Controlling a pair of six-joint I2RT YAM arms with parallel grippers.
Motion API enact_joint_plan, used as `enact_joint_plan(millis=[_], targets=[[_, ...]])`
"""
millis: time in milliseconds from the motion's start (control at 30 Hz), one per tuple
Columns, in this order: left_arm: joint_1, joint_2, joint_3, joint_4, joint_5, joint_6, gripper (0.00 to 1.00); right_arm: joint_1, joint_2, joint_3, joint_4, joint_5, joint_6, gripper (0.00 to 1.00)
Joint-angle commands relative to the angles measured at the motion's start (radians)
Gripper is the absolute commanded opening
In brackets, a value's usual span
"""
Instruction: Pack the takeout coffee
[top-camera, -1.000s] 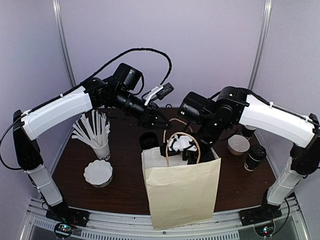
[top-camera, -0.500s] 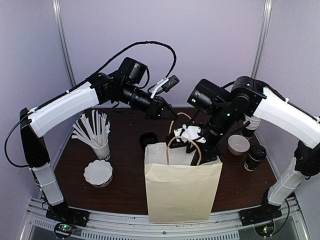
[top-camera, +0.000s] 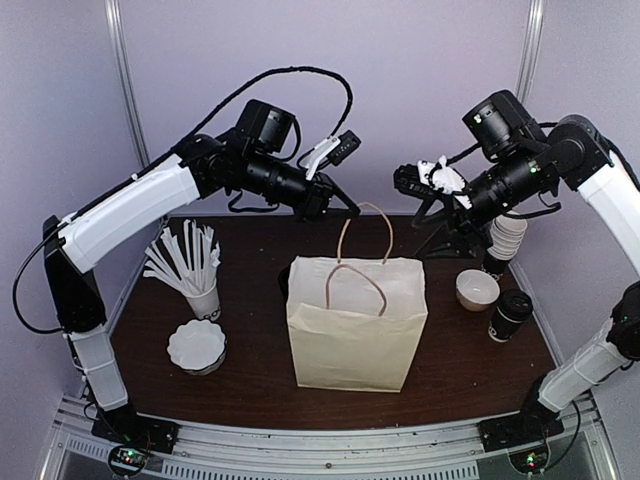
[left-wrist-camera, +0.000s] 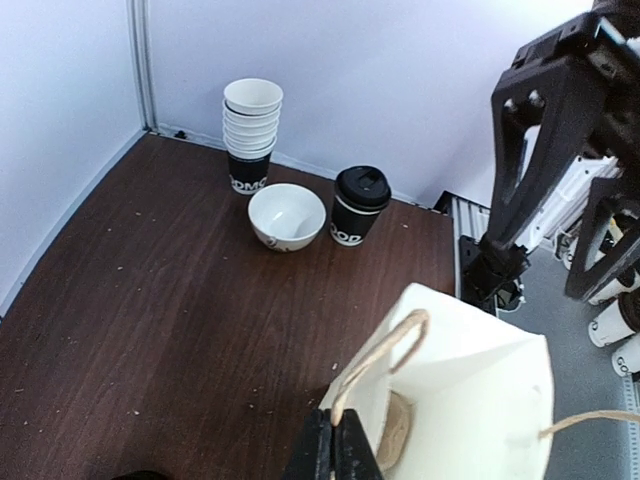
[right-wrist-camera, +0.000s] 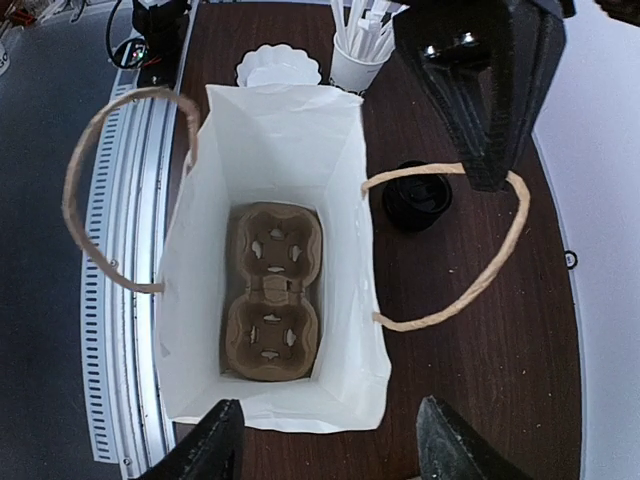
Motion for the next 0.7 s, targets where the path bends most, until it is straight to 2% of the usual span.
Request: enact_joint_plan(millis=[0, 67, 167, 300, 400, 533, 667], targets=[[0.003, 0.026, 0.036, 0.006, -0.135, 0.033, 0.00, -0.055, -0.041, -0.023, 0.040, -0.158, 0.031, 0.64], [0.007, 0.033, 0.038, 0.005, -0.159, 0.028, 0.08, -0.055, -0.038, -0.058, 0.060, -0.203, 0.051, 0.65], [0.009, 0.030, 0.037, 0.009, -0.156, 0.019, 0.33, -0.041, -0.011, -0.084, 0.051, -0.261, 0.055, 0.65], [0.009, 0.007, 0.010, 0.014, -0.075, 0.031, 0.47, 0.021, -0.010, -0.086, 0.054, -0.283, 0.057, 0.65], [0.009, 0.005, 0.001, 0.015, -0.044, 0.032, 0.48, 0.067, 0.006, -0.063, 0.051, -0.267, 0.064, 0.66], [0.009, 0.030, 0.038, 0.006, -0.012, 0.062, 0.38, 0.139, 0.075, -0.030, 0.038, -0.268, 0.068, 0.67], [0.010, 0.050, 0.064, 0.002, 0.012, 0.068, 0.30, 0.168, 0.128, 0.001, 0.086, -0.224, 0.141, 0.56]])
